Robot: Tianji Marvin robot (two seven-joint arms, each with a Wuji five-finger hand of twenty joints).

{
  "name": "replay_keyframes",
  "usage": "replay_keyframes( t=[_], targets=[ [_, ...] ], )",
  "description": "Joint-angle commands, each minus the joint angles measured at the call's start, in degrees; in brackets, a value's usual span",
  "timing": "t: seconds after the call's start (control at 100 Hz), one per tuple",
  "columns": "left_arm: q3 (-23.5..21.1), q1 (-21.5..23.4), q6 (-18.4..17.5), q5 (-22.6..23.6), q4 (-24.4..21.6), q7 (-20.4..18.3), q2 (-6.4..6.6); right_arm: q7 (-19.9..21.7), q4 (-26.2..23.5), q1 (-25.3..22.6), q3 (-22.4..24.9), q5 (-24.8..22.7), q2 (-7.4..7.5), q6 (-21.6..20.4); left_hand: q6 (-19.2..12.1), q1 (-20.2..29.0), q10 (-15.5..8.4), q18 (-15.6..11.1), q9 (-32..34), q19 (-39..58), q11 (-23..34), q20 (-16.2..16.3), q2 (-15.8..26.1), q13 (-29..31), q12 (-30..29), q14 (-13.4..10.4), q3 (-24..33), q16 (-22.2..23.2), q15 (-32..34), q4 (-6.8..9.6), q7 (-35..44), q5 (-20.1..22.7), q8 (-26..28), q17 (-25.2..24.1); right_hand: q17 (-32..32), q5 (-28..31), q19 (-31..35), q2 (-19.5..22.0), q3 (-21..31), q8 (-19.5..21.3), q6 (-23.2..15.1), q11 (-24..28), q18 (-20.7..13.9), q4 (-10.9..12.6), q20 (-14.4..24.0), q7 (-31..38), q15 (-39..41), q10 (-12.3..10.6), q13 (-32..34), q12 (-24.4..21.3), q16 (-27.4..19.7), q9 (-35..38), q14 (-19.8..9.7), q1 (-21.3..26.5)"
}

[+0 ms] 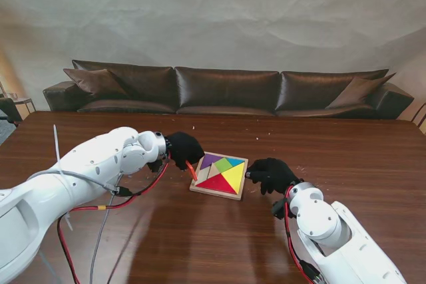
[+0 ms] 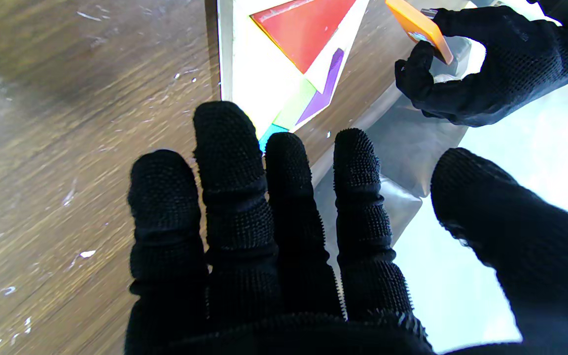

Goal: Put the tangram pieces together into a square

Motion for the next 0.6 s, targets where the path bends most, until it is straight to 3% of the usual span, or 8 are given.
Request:
replay_keyframes(
  t=[0.0,0.19,0.59],
  targets=[
    [-0.24,-0.54,-0.14,-0.17,-0.03,-1.53,-1.33,0.68,0.06,-0.38,0.02,0.09,-0.15,-0.27,-5.08,3.76,-0.72,-0.33,0.06,-0.57,0.91,0.86,4.56,-1.03,1.32,-0.68,3.64,-0.50,-0.18,4.79,4.54,2.70,2.00,-1.35,-6.24,0.87,2.04,1.86,-0.77,0.26,0.15,-0.02,1.02,-0.13,-0.01,0.00,0.40,1.12,1.51,0.10,0.06,0.71,-0.01,0.57],
    [0.53,-0.34,0.85,0.08,0.23,-0.01,-2.27,0.50,0.15,-0.34,0.06,0.00,-0.18,-0.38,-5.53,3.32,-0.96,-0.14,0.08,-0.60,0.62,1.13,4.44,-1.62,1.43,-0.59,3.68,-1.22,-0.01,4.58,4.60,2.70,1.93,-1.83,-6.23,0.87,2.05,1.71,-0.73,0.28,0.13,-0.02,1.05,-0.15,-0.01,-0.02,0.40,1.13,1.50,0.10,0.06,0.73,0.03,0.65],
    [2.75,0.01,2.49,4.35,-1.33,3.30,-2.03,0.11,0.10,-0.03,-0.27,-0.22,-0.25,-0.78,-6.53,2.72,-1.66,-0.04,-0.01,-0.59,0.15,1.64,4.35,-2.61,1.70,-0.64,4.10,-3.06,0.69,4.44,4.73,2.68,1.89,-2.58,-6.12,0.78,2.10,1.73,-0.67,0.35,0.03,-0.05,0.97,-0.11,-0.01,-0.10,0.39,1.09,1.51,0.09,0.06,0.63,0.00,0.54]
  ],
)
